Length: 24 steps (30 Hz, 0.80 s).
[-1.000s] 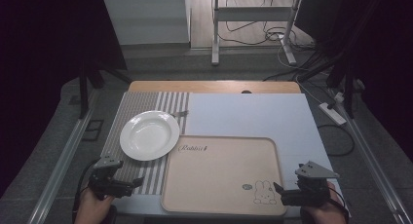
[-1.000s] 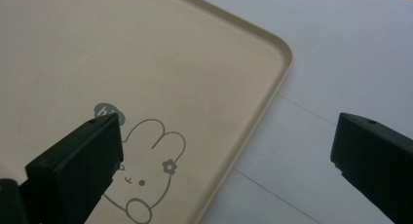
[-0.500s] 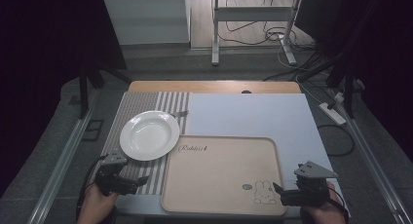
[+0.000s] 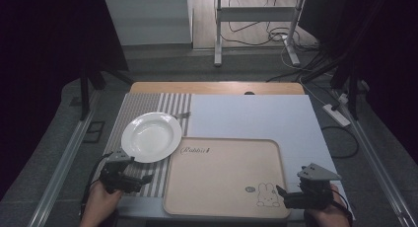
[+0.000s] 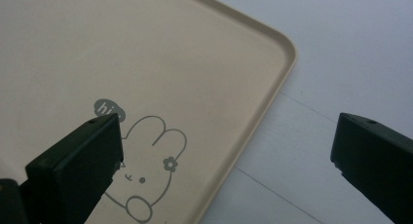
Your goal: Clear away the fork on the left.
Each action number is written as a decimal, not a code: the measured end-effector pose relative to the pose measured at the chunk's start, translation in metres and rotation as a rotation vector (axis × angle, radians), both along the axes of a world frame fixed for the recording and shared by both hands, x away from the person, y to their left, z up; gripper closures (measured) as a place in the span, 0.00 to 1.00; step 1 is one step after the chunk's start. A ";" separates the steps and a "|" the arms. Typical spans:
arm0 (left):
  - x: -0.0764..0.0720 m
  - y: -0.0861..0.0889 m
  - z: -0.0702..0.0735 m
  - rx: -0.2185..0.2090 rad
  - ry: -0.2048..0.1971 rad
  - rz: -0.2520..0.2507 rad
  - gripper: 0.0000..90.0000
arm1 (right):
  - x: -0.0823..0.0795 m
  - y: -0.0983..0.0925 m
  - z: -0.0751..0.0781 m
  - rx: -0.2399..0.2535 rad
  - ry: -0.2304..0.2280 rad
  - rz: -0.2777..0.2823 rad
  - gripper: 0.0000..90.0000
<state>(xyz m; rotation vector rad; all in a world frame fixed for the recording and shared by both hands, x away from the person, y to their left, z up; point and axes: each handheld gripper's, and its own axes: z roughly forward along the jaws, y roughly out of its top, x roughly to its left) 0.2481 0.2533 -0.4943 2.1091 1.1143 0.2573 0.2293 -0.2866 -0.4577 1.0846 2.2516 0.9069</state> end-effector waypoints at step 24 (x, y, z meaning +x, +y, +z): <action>0.045 -0.022 0.002 0.015 0.016 -0.046 0.00 | 0.000 0.001 0.000 -0.008 0.002 0.005 0.00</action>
